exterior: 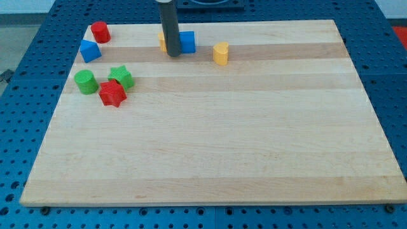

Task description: Move the cube to the top center

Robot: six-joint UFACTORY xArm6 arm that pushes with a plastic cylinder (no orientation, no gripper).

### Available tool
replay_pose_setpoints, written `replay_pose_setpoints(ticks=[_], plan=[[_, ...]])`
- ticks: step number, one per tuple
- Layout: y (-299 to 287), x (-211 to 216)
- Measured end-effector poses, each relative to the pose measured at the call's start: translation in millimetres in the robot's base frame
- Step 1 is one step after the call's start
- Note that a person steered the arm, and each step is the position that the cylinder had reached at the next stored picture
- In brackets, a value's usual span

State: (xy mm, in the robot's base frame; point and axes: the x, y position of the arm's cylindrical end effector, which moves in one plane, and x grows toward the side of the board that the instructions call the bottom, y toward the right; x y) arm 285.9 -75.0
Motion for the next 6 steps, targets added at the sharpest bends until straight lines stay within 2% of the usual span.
replay_pose_setpoints(ticks=[3,5,6], plan=[[39,-40],[39,15],[39,19]])
